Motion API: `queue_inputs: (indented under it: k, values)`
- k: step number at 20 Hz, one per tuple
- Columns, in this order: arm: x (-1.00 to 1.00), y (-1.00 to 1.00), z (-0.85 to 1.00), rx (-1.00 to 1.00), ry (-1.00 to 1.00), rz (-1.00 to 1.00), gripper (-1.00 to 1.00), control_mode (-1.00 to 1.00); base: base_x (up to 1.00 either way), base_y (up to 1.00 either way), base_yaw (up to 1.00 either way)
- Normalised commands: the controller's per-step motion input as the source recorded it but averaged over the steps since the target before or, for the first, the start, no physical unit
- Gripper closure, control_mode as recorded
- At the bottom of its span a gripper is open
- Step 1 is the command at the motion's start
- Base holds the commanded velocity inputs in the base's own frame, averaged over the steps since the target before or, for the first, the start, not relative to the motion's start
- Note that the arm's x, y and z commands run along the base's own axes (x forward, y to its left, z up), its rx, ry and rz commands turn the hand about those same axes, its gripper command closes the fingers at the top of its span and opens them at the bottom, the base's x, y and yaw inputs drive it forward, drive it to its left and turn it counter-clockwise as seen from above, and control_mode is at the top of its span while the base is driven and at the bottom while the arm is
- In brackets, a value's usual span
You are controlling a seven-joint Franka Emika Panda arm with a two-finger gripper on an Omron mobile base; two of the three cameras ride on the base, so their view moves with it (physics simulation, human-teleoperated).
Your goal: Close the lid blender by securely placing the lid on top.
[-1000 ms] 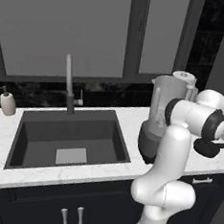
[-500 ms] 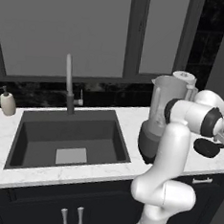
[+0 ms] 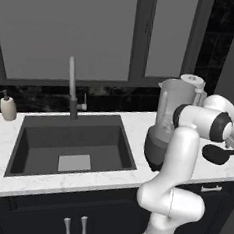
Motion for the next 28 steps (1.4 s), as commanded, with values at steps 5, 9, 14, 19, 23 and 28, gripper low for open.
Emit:
queue_inputs:
  k: [5,9,14,19,23,28]
  values:
    - [0.16,0.0,-0.02,0.0,0.0,0.0,-1.0,-1.0,0.0,0.0,0.0]
    - [0.1,0.02,-0.06,0.0,0.01,-0.02,-1.0,-1.0,0.0,0.0,0.0]
    - [0.04,0.04,-0.11,-0.02,0.04,-0.01,-1.0,-1.0,0.0,0.0,0.0]
    - [-0.03,0.1,-0.07,-0.01,0.05,0.0,-1.0,-1.0,0.0,0.0,0.0]
    - [0.0,0.04,-0.02,0.0,0.04,0.0,-1.0,-1.0,0.0,0.0,0.0]
    - [0.0,0.08,-0.1,0.0,0.03,0.0,1.0,-1.0,0.0,0.0,0.0]
